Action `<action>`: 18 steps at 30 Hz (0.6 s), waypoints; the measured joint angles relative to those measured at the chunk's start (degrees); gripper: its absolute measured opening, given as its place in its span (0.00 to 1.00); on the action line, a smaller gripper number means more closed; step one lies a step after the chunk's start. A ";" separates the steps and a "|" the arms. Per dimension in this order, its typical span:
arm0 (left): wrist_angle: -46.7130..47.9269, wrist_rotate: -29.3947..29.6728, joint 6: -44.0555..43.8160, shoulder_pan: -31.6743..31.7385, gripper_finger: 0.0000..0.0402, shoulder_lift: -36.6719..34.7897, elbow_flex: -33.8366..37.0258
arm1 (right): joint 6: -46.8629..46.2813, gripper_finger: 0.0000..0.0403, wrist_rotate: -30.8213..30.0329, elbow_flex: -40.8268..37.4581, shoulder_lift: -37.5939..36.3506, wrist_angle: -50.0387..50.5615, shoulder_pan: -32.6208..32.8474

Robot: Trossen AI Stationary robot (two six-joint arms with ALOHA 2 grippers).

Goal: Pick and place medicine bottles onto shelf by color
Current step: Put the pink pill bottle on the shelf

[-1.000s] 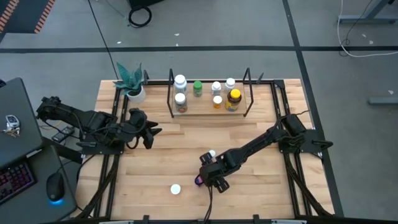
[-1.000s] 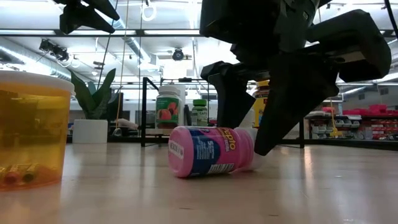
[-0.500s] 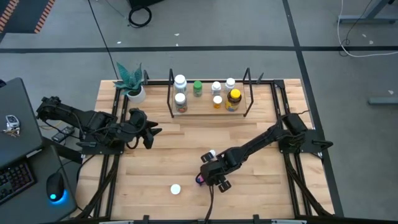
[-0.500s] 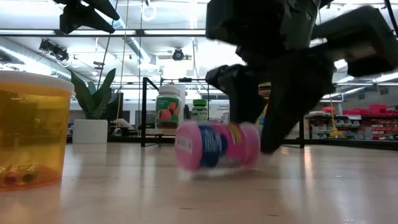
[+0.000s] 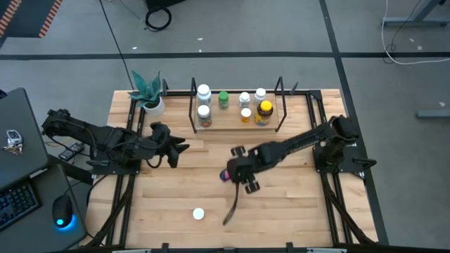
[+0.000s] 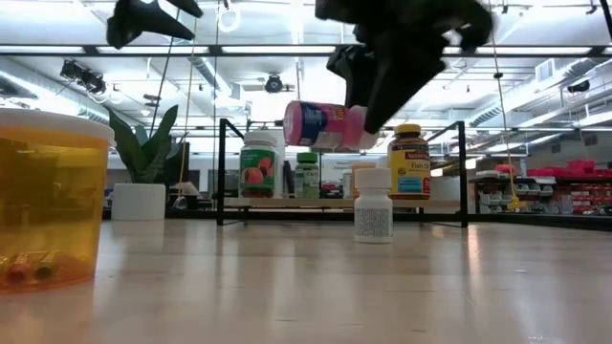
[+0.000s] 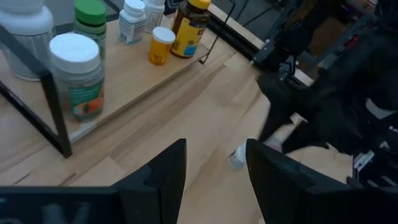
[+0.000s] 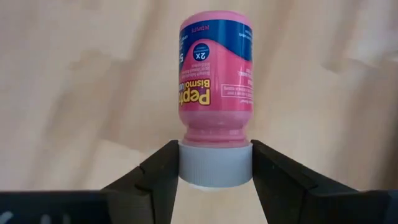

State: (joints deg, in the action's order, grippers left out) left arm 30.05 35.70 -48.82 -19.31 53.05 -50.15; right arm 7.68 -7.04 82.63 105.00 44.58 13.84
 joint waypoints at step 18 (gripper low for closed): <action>-20.84 0.07 -0.05 8.24 0.43 15.42 -0.17 | -10.12 0.48 3.82 0.00 -12.06 -6.17 -13.31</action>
State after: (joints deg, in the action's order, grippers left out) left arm 9.21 35.77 -48.87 -11.08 68.47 -50.33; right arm -2.43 -3.22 82.63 92.95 38.42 0.54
